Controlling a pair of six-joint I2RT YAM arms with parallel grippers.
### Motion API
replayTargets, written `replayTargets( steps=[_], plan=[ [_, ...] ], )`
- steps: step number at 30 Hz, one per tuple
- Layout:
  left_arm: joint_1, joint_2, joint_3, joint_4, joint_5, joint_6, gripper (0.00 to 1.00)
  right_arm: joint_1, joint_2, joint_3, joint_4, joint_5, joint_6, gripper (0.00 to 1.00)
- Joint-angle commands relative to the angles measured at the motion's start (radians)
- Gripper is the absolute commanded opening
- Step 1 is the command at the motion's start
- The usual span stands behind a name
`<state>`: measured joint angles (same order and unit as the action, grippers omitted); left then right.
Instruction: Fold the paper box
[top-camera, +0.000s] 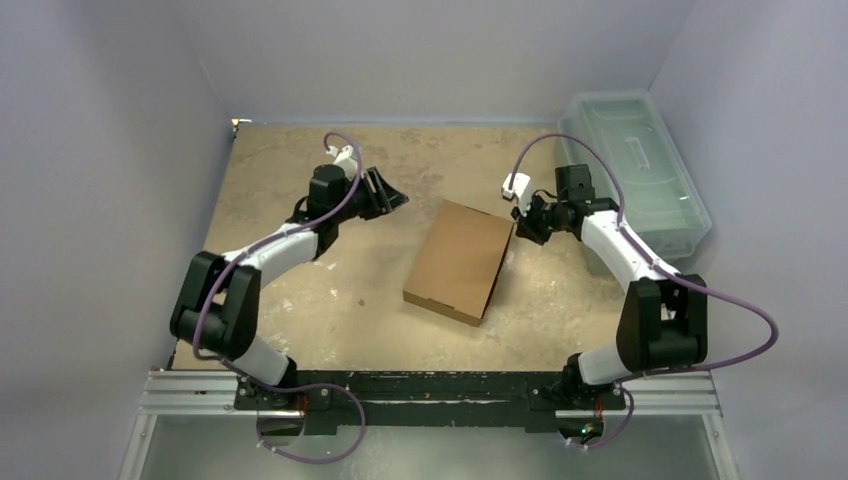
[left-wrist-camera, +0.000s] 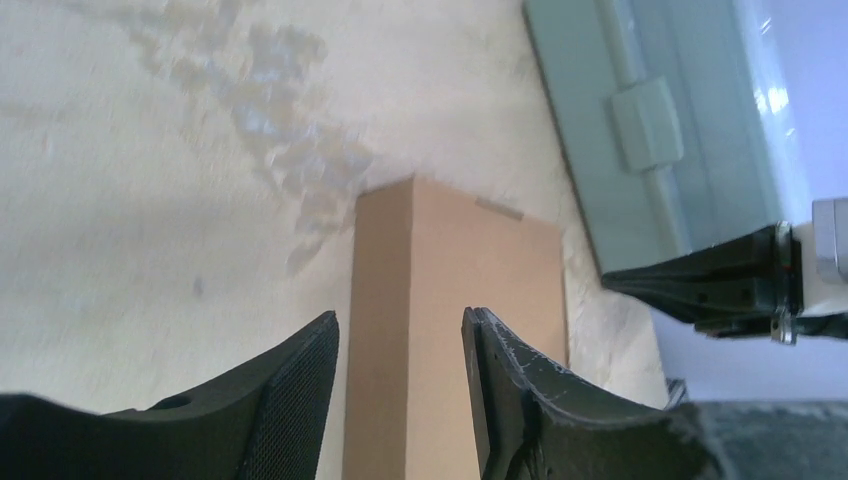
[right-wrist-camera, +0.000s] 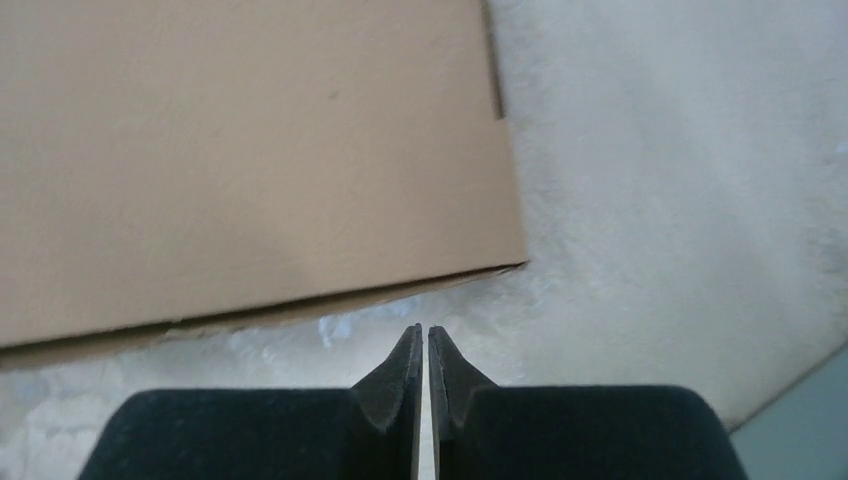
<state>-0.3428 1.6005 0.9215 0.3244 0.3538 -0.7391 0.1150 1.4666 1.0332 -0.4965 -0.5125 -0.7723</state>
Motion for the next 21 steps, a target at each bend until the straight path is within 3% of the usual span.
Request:
replayTargets(
  steps=[1,7,16,21],
  plan=[
    [-0.004,-0.109,-0.153,-0.144,-0.03,0.061,0.48,-0.005,0.003,-0.045,-0.158,-0.066,-0.177,0.07],
    [-0.02,-0.124,-0.31,-0.061,0.016,0.033,0.45,0.019,0.056,-0.109,-0.21,-0.09,-0.316,0.06],
    [-0.204,0.135,-0.203,0.041,0.065,0.001,0.37,0.154,0.071,-0.097,0.12,-0.101,-0.097,0.08],
    [-0.201,0.081,-0.216,0.023,-0.041,-0.023,0.39,0.154,0.044,-0.069,0.133,-0.087,-0.079,0.09]
  ],
)
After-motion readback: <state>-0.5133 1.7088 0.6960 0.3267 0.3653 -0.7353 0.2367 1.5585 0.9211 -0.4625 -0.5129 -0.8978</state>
